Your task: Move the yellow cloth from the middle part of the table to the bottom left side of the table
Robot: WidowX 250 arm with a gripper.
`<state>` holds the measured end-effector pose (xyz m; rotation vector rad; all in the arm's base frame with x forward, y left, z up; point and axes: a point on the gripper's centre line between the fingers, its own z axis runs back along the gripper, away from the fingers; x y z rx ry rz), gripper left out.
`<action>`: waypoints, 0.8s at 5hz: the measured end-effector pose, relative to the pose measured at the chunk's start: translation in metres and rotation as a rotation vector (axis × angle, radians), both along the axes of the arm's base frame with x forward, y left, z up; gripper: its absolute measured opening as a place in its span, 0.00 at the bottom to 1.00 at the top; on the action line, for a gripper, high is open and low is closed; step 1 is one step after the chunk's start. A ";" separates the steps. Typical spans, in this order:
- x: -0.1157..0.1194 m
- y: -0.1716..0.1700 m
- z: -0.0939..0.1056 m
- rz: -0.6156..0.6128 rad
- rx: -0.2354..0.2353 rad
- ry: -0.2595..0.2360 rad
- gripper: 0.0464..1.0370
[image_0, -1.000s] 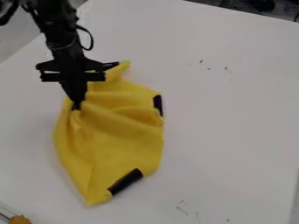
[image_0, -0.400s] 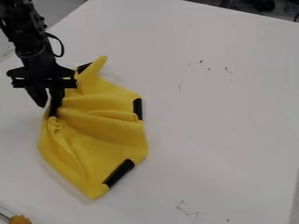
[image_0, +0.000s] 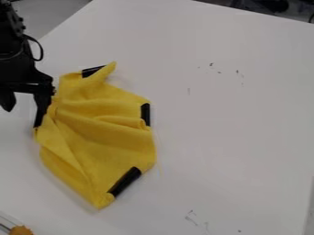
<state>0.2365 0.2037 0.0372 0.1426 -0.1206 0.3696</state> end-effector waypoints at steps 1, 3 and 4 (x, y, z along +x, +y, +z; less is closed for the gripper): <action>0.003 0.023 0.012 -0.048 0.075 -0.004 0.97; 0.029 0.012 0.028 -0.186 0.062 0.043 0.96; 0.036 -0.008 0.033 -0.225 0.043 0.059 0.96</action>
